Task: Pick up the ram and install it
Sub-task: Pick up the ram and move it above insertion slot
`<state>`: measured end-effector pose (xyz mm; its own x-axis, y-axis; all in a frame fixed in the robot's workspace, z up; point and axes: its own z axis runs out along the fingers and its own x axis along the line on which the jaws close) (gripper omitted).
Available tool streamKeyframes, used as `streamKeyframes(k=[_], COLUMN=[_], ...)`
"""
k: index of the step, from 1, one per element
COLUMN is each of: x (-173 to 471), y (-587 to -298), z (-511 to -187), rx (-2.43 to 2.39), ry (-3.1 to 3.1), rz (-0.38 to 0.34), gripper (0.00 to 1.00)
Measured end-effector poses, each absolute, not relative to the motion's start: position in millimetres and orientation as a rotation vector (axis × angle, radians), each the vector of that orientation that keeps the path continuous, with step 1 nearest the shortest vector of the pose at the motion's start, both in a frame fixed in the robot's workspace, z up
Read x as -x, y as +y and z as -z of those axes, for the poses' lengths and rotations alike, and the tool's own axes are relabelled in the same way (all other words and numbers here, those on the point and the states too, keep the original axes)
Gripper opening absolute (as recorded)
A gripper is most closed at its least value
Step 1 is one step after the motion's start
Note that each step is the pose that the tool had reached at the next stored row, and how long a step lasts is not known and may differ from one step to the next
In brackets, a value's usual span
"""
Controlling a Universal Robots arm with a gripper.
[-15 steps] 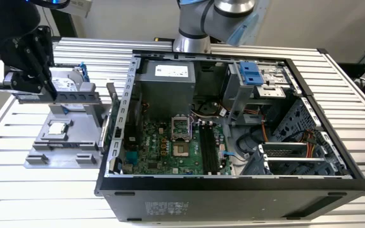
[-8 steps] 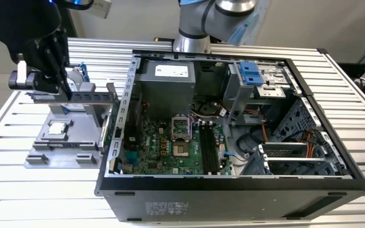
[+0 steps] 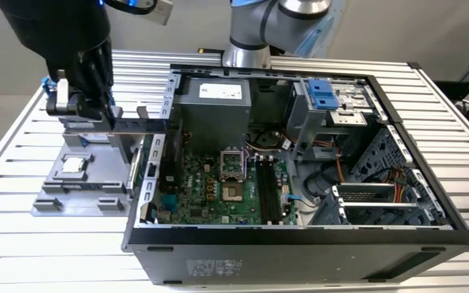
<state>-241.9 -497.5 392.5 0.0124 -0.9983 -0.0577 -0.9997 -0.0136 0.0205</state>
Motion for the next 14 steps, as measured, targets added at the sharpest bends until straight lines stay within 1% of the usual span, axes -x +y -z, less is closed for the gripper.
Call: streamKeyframes(k=[14], x=[191.8], y=[-497.2], z=[-392.5], rx=[2.217], ry=[2.189], rz=[-0.088], gripper=[0.0])
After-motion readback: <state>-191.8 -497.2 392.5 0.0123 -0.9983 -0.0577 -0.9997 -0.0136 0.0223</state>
